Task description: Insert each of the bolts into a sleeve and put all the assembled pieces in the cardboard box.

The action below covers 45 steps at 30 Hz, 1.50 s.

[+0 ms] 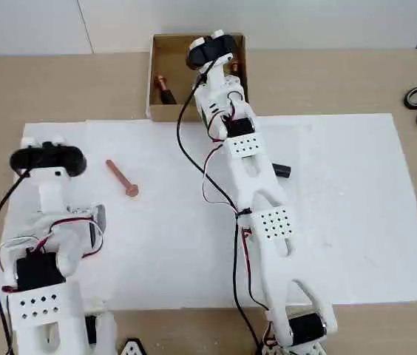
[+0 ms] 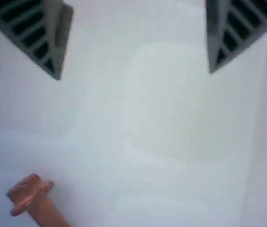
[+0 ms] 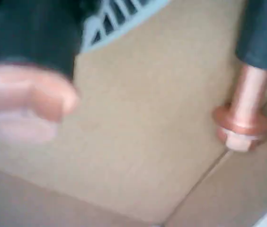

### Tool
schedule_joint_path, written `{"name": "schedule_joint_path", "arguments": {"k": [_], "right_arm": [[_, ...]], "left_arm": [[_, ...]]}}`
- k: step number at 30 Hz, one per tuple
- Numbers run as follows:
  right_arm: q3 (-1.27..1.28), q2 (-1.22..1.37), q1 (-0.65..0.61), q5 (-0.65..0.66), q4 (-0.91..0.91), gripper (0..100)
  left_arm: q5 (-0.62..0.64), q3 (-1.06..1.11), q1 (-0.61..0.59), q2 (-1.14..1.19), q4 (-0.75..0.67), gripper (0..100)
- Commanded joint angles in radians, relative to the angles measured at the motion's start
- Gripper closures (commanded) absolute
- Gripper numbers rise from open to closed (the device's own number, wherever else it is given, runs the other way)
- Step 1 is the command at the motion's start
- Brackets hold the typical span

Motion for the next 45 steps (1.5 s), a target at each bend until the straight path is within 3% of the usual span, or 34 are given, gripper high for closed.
{"name": "schedule_joint_path", "arguments": {"k": [1,10,15,35,39,45], "right_arm": [[-0.091,-0.035,-0.008,0.011,0.048,89.3],[-0.115,-0.067,-0.016,0.011,0.077,86.4],[-0.175,-0.160,-0.016,0.011,0.211,86.4],[-0.255,-0.842,-0.010,0.003,1.179,86.4],[-0.252,-0.966,0.036,0.003,1.190,86.5],[-0.249,-1.078,0.171,0.003,1.199,86.5]], "left_arm": [[-0.014,-0.008,0.000,0.002,0.018,81],[-0.014,-0.010,0.002,0.002,0.017,81],[-0.014,-0.010,0.002,0.002,0.017,81],[-0.068,-0.010,-0.006,0.002,0.018,81],[-0.068,-0.039,-0.011,0.002,0.031,81],[-0.064,-0.263,-0.144,0.002,0.206,81]]}}
